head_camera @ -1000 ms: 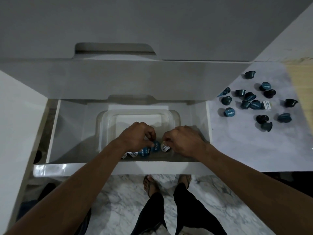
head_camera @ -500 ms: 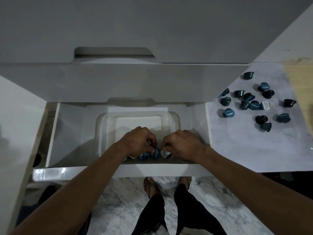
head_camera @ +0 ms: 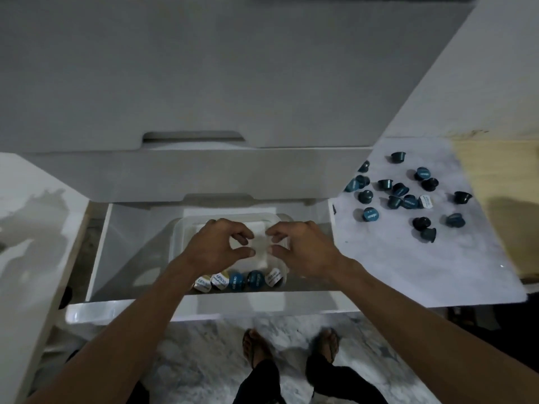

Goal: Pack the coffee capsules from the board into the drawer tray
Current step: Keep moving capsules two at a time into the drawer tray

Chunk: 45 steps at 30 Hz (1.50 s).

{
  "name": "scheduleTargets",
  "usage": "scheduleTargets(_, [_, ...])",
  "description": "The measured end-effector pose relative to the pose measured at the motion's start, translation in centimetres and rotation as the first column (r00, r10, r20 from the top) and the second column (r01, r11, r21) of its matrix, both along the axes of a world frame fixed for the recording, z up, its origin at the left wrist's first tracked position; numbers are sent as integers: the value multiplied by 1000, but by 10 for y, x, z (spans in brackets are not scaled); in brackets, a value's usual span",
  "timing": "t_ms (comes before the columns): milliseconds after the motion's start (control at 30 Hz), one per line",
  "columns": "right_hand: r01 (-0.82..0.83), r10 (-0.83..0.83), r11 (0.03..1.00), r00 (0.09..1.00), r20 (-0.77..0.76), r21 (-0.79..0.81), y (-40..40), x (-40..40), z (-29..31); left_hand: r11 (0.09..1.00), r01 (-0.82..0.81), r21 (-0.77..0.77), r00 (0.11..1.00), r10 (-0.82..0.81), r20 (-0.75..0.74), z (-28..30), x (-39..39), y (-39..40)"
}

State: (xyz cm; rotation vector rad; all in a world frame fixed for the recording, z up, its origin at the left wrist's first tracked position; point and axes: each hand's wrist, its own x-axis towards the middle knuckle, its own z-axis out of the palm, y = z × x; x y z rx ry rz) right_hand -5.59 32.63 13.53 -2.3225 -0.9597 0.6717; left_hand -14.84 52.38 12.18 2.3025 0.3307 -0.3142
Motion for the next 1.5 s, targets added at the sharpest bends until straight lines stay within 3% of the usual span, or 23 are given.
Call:
scheduleTargets(200, [225, -203, 937, 973, -108, 266, -51, 13, 56, 989, -146, 26, 973, 139, 182, 66, 13, -43])
scheduleTargets(367, [317, -286, 886, 948, -140, 339, -148, 43, 78, 991, -131, 22, 935, 116, 334, 103, 49, -134])
scheduleTargets(567, [492, -467, 826, 870, -155, 274, -303, 93, 57, 984, -172, -43, 920, 177, 349, 81, 118, -276])
scheduleTargets(767, [587, -587, 798, 808, -47, 138, -410, 144, 24, 975, -186, 124, 952, 148, 267, 26, 145, -375])
scheduleTargets(933, [565, -563, 825, 825, -47, 25, -425, 179, -21, 949, -114, 294, 985, 69, 161, -21, 161, -400])
scheduleTargets(1167, [456, -453, 888, 890, 54, -56, -400, 217, -67, 860, 65, 506, 973, -166, 158, -83, 199, -402])
scheduleTargets(1333, [344, -332, 936, 934, 130, -77, -383, 239, -100, 807, 136, 574, 961, -248, 121, -112, 211, -405])
scheduleTargets(1500, [306, -293, 951, 936, 192, -40, -383, 244, -122, 811, 72, 581, 959, -216, 183, -126, 214, -413])
